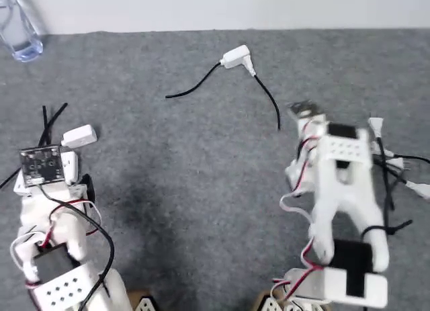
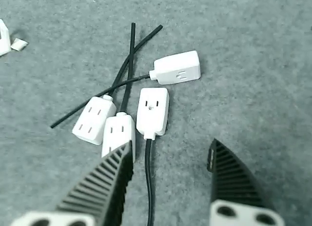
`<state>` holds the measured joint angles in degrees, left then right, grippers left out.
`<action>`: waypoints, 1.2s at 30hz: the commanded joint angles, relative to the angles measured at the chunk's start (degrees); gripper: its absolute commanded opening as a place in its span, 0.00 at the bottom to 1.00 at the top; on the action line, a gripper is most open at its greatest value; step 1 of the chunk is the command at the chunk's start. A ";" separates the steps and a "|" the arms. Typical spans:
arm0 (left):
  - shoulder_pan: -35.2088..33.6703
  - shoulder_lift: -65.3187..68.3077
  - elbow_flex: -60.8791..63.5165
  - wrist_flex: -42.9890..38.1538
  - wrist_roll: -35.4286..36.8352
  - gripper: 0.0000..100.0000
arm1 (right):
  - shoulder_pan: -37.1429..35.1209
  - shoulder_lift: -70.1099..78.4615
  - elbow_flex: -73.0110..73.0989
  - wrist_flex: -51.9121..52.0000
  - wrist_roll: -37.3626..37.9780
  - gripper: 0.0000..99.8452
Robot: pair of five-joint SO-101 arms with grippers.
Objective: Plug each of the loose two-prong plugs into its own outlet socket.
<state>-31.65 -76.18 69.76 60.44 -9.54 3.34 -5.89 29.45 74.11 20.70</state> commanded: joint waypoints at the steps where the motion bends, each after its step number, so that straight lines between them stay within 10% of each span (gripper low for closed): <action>1: -0.26 -0.09 -11.47 7.47 -2.02 0.24 | -5.32 -6.37 7.12 -6.46 -3.52 0.23; 10: 2.90 4.31 -18.95 8.88 -5.36 0.24 | -7.69 -19.82 23.74 -16.22 -4.22 0.23; 18: 2.81 37.45 -48.40 18.64 -6.59 0.24 | -13.58 -27.65 32.26 -21.49 -3.87 0.23; 28: 3.78 68.22 -63.08 14.59 -36.84 0.24 | -14.90 -28.44 33.93 -23.69 -3.78 0.23; 36: 4.04 81.93 -63.69 -0.97 -47.03 0.24 | -14.90 -28.35 33.93 -23.78 -3.78 0.23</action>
<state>-28.04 1.80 8.57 67.91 -52.26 -11.16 -32.70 63.56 51.43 17.01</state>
